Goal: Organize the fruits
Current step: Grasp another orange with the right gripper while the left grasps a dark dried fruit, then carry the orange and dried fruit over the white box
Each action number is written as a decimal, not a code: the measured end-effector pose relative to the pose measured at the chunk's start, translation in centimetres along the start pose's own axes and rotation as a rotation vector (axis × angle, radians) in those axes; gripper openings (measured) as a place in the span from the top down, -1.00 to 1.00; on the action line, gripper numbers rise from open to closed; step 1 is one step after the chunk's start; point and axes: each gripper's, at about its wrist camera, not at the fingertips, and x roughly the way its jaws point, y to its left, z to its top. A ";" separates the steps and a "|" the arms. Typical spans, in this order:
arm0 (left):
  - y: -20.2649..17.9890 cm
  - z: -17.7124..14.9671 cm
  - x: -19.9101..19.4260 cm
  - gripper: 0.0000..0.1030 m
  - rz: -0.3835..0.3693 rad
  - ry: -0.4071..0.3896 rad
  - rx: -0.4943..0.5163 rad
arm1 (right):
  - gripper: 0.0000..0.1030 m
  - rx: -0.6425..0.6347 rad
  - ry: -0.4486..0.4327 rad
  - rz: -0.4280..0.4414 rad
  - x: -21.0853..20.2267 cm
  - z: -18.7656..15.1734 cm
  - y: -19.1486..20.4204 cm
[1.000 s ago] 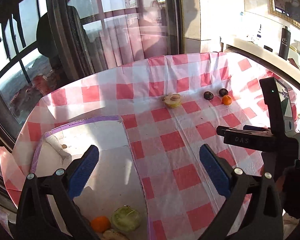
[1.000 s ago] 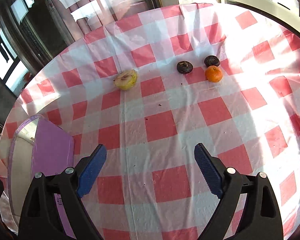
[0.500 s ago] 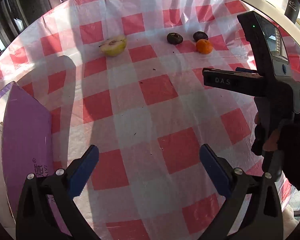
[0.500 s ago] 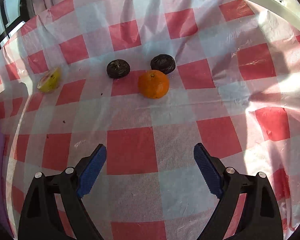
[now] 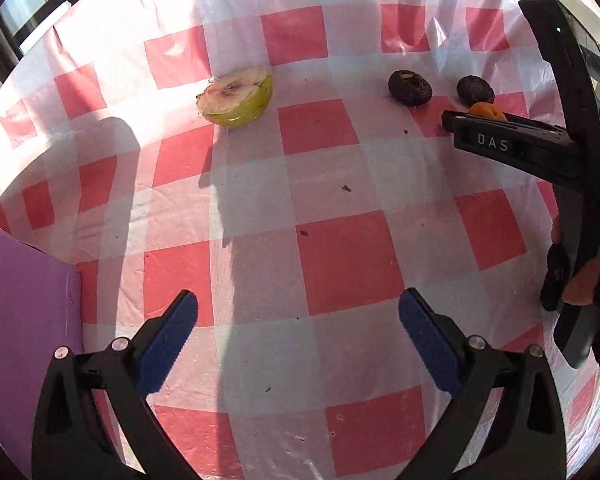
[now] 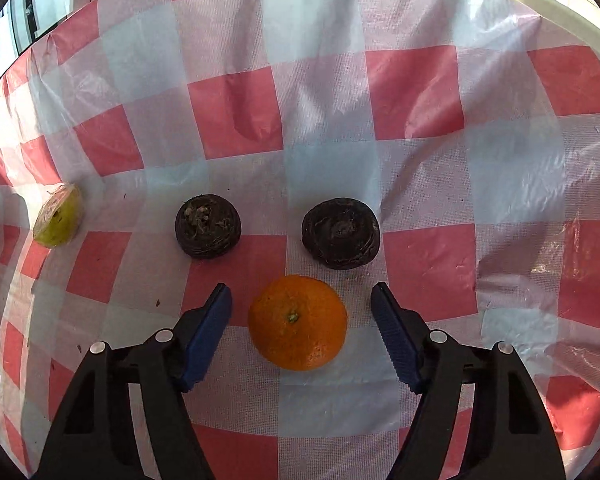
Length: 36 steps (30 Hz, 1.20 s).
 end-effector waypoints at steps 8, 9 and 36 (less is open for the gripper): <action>-1.8 5.6 3.0 -0.95 -0.033 -0.012 0.016 | 0.20 0.082 -0.015 0.004 -2.2 -1.8 -3.0; -2.3 6.4 3.4 -0.95 -0.043 -0.019 0.022 | 0.20 0.091 -0.014 0.001 -2.6 -2.4 -3.4; -2.4 1.2 -0.6 0.20 -0.202 -0.075 0.050 | 0.19 0.140 0.013 -0.040 -8.5 -10.9 -1.6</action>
